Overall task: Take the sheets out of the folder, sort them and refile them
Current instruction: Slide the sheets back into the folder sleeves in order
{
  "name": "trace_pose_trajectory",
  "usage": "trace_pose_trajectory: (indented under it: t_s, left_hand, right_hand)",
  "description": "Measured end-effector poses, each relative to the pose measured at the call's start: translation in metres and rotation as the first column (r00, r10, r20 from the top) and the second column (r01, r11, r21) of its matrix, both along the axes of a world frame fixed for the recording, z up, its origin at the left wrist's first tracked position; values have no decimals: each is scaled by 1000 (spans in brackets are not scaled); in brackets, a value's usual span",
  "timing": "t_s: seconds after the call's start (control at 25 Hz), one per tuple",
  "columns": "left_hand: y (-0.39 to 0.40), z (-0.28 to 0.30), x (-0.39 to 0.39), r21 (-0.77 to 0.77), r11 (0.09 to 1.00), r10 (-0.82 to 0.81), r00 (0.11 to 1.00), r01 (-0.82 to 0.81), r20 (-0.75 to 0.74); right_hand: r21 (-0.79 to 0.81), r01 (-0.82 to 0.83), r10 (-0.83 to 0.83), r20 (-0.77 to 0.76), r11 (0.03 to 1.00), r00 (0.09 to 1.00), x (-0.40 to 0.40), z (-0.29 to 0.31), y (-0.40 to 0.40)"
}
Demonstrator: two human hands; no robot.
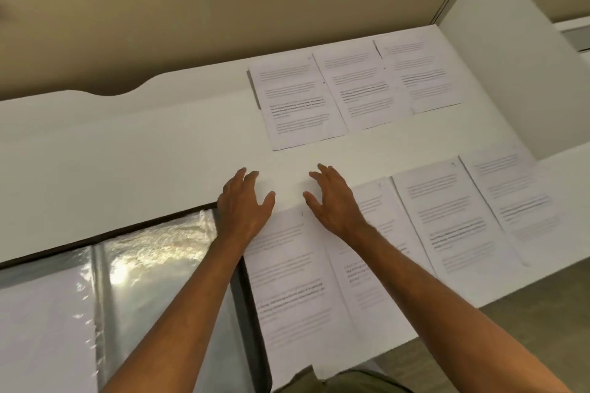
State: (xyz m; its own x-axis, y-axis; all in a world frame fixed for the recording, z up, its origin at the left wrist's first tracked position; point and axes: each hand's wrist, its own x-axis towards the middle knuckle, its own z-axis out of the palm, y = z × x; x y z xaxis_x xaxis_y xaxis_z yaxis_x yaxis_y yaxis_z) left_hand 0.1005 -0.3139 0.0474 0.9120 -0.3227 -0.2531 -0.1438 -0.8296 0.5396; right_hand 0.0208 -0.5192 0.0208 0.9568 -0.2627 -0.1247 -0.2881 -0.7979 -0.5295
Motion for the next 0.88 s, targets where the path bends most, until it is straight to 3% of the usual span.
trace_pose_trajectory:
  t_s: [0.52, 0.72, 0.88]
  left_hand:
    - [-111, -23, 106, 12, 996, 93, 994, -92, -59]
    - [-137, -33, 120, 131, 988, 84, 996, -78, -35]
    - [-148, -32, 127, 31, 989, 146, 986, -144, -75]
  right_hand:
    - [55, 84, -87, 64, 995, 994, 117, -30, -79]
    - [-5, 165, -164, 68, 986, 984, 142, -47, -92]
    - [-130, 156, -143, 102, 979, 984, 139, -62, -95]
